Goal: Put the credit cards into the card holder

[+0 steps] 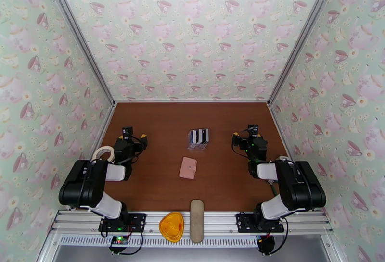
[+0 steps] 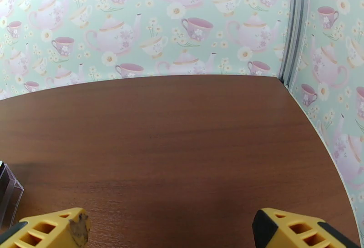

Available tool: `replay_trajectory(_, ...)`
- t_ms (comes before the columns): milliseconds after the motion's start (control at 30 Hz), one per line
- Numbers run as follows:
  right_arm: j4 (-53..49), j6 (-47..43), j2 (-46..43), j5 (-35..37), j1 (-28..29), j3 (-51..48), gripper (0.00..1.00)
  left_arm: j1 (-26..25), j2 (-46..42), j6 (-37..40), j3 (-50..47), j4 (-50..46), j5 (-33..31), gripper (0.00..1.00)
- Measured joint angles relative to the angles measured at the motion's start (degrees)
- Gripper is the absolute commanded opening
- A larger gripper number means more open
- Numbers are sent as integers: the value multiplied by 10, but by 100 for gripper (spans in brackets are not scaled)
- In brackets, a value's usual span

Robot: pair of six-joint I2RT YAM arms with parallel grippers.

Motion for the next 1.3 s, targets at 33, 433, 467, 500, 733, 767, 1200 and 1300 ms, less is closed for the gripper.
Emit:
replay_trajectory(33, 0, 0, 0, 0, 0, 0, 100, 0, 0, 0, 0, 0, 3, 100)
replay_trajectory(433, 0, 0, 0, 0, 0, 0, 100, 3, 0, 0, 0, 0, 20, 100)
replay_trajectory(467, 0, 0, 0, 0, 0, 0, 100, 6, 0, 0, 0, 1, 25, 100)
replay_trajectory(500, 0, 0, 0, 0, 0, 0, 100, 9, 0, -1, 0, 3, 29, 100)
replay_trajectory(733, 0, 0, 0, 0, 0, 0, 100, 29, 0, -11, -9, 23, 62, 100)
replay_trajectory(767, 0, 0, 0, 0, 0, 0, 100, 30, 0, -11, -9, 24, 66, 100)
replay_trajectory(1200, 0, 0, 0, 0, 0, 0, 100, 29, -13, -13, -18, 31, 75, 100)
replay_trajectory(1300, -15, 2, -14, 8, 0, 0, 100, 14, -77, -9, -27, -7, 60, 100)
